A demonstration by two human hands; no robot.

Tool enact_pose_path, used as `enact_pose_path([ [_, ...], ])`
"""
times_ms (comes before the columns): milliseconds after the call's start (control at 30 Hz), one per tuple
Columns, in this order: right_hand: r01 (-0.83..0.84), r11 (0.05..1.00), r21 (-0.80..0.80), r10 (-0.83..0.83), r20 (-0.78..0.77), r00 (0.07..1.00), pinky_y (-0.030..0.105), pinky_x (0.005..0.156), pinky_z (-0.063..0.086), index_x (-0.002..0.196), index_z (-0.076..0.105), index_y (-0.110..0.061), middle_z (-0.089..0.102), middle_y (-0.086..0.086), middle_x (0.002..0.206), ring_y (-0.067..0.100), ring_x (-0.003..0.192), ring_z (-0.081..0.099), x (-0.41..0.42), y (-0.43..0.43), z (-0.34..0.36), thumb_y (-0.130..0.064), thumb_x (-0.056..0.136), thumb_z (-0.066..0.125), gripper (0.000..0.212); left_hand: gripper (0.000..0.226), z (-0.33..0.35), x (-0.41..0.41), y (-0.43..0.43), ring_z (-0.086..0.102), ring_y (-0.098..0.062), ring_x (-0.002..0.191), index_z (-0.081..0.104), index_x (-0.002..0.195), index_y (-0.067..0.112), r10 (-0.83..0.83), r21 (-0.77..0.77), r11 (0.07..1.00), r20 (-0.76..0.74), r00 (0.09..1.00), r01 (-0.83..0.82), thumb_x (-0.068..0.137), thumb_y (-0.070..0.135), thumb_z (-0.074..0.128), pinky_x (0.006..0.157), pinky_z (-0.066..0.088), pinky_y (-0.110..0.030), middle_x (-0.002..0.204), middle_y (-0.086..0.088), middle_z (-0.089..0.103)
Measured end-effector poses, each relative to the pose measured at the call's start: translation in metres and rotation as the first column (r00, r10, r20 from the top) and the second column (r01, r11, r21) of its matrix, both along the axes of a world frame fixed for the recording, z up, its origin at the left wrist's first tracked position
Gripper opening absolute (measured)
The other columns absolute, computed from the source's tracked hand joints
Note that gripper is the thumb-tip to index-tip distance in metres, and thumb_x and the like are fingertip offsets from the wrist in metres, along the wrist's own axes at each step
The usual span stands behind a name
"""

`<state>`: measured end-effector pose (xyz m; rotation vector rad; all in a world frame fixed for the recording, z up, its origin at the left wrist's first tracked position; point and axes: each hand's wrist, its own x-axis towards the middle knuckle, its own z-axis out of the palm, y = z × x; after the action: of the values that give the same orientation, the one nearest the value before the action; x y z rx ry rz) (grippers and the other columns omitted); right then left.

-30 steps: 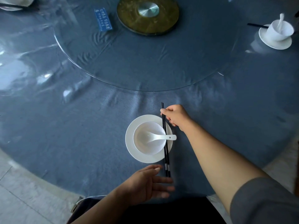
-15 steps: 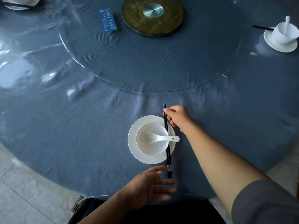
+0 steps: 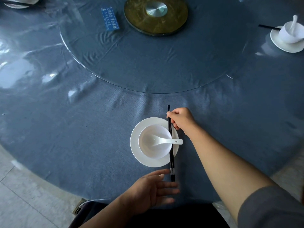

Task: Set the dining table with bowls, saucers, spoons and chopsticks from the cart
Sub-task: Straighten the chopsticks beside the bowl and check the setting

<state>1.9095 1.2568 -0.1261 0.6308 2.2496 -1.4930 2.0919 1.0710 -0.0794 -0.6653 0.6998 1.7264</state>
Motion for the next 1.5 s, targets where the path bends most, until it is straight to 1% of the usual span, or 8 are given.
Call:
enact_pose_path([
  [600,0.005,1.000,0.020,-0.004,-0.023,1.000,0.023,0.039,0.037,0.079,0.070,0.000,0.052,0.003,0.053,0.015,0.038,0.041,0.005,0.005,0.000,-0.021,0.092,0.062,0.027,0.038,0.006,-0.001,-0.004,0.063,-0.039,0.122,0.050,0.140,0.014,-0.023,-0.078,0.997,-0.008,1.000,0.023,0.104,0.024,0.042,0.083,0.057,-0.042,0.128,-0.027,0.065],
  [767,0.019,0.999,0.046,-0.019,-0.017,1.000,0.022,0.038,0.040,0.081,0.068,-0.001,0.056,0.000,0.054,0.010,0.036,0.045,0.007,0.007,-0.003,-0.029,0.092,0.061,0.031,0.039,0.003,0.001,-0.005,0.060,-0.042,0.123,0.051,0.140,0.012,-0.014,-0.096,0.995,-0.022,1.000,0.012,0.102,0.021,0.045,0.080,0.058,-0.042,0.129,-0.028,0.064],
  [867,0.040,0.999,0.018,-0.040,-0.014,0.999,0.022,0.038,0.041,0.076,0.064,-0.007,0.058,0.001,0.056,0.009,0.036,0.047,0.011,0.008,-0.002,-0.034,0.094,0.059,0.033,0.036,0.001,0.002,-0.013,0.065,-0.041,0.118,0.053,0.136,0.013,-0.020,-0.108,0.994,-0.017,1.000,0.018,0.101,0.021,0.046,0.076,0.060,-0.041,0.125,-0.026,0.068],
  [967,0.076,0.997,0.021,-0.076,-0.022,0.997,0.023,0.040,0.041,0.075,0.064,-0.010,0.058,0.000,0.055,0.010,0.037,0.049,0.022,0.014,0.001,-0.035,0.095,0.056,0.033,0.030,-0.003,-0.001,-0.030,0.072,-0.039,0.099,0.056,0.128,0.007,-0.069,-0.194,0.980,-0.081,0.994,0.052,0.101,0.017,0.048,0.071,0.060,-0.040,0.114,-0.026,0.072],
  [1133,0.030,0.984,0.173,-0.022,-0.050,0.999,0.022,0.036,0.039,0.075,0.063,-0.009,0.058,-0.003,0.049,0.011,0.033,0.048,0.058,0.031,0.002,-0.028,0.093,0.057,0.028,0.012,-0.007,-0.036,-0.066,0.072,-0.028,0.064,0.061,0.101,0.000,-0.205,-0.556,0.831,-0.313,0.927,-0.005,0.101,0.006,0.050,0.056,0.055,-0.030,0.080,-0.019,0.074],
  [1233,-0.047,0.975,0.216,0.057,-0.042,0.997,0.021,0.035,0.036,0.069,0.059,-0.013,0.058,-0.003,0.045,0.013,0.032,0.048,0.086,0.033,0.000,-0.026,0.093,0.060,0.027,0.012,-0.010,-0.064,-0.077,0.068,-0.028,0.061,0.059,0.091,0.005,-0.306,-0.707,0.699,-0.434,0.848,-0.110,0.099,0.001,0.050,0.059,0.053,-0.033,0.079,-0.018,0.070],
  [1333,-0.075,0.982,0.174,0.074,0.015,0.997,0.024,0.036,0.039,0.071,0.059,-0.017,0.062,0.000,0.050,0.015,0.034,0.050,0.106,0.030,-0.004,-0.024,0.091,0.059,0.021,0.011,-0.015,-0.083,-0.075,0.070,-0.033,0.065,0.057,0.096,0.012,-0.441,-0.800,0.572,-0.485,0.755,-0.180,0.096,0.002,0.054,0.060,0.056,-0.036,0.079,-0.016,0.071],
  [1500,-0.101,0.984,0.147,0.103,-0.003,0.995,0.023,0.035,0.038,0.067,0.055,-0.018,0.062,0.001,0.051,0.013,0.034,0.049,0.118,0.020,-0.006,-0.018,0.092,0.056,0.025,0.020,-0.017,-0.091,-0.060,0.071,-0.026,0.050,0.053,0.103,0.015,-0.605,-0.863,0.471,-0.468,0.644,-0.185,0.092,-0.002,0.052,0.042,0.056,-0.030,0.070,-0.013,0.071],
])
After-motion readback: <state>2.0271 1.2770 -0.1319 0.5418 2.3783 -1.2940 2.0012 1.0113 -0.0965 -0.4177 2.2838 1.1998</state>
